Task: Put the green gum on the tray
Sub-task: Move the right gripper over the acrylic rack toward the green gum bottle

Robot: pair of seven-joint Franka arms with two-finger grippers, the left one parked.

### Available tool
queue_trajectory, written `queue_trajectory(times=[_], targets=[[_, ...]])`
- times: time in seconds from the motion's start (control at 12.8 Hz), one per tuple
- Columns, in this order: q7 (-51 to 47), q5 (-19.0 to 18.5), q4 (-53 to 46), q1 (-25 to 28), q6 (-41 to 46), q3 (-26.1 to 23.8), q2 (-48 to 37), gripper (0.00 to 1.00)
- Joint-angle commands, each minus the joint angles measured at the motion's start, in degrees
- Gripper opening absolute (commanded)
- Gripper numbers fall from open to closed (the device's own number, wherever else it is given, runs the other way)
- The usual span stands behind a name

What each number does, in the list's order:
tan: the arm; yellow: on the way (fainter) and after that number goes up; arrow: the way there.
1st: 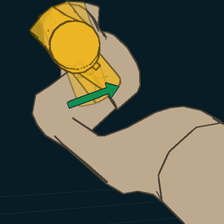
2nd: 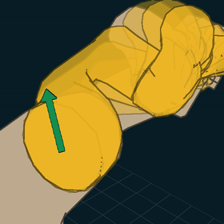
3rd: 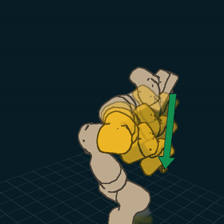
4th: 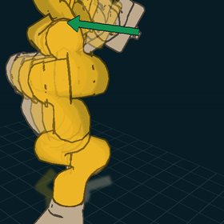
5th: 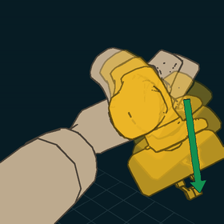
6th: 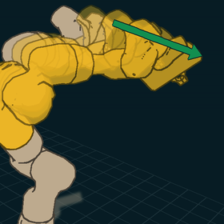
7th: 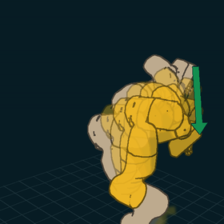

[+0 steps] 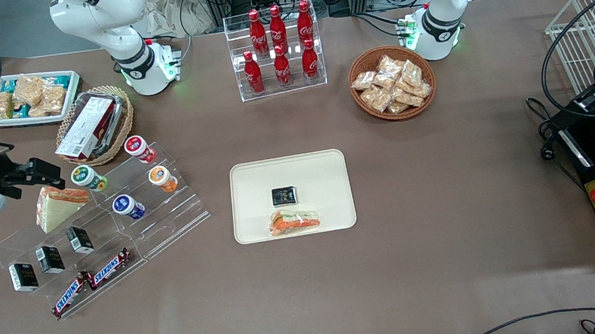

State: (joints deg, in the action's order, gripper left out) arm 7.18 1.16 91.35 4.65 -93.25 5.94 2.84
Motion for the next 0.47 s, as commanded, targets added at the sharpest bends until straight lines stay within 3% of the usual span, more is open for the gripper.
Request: queue_trajectory(times=[0.0, 0.39], targets=[[4.2, -2.0, 5.1, 0.4, 0.0, -0.1, -4.0, 0.99], [7.3, -3.6, 18.6, 1.2, -8.3, -0.1, -12.0, 0.99]])
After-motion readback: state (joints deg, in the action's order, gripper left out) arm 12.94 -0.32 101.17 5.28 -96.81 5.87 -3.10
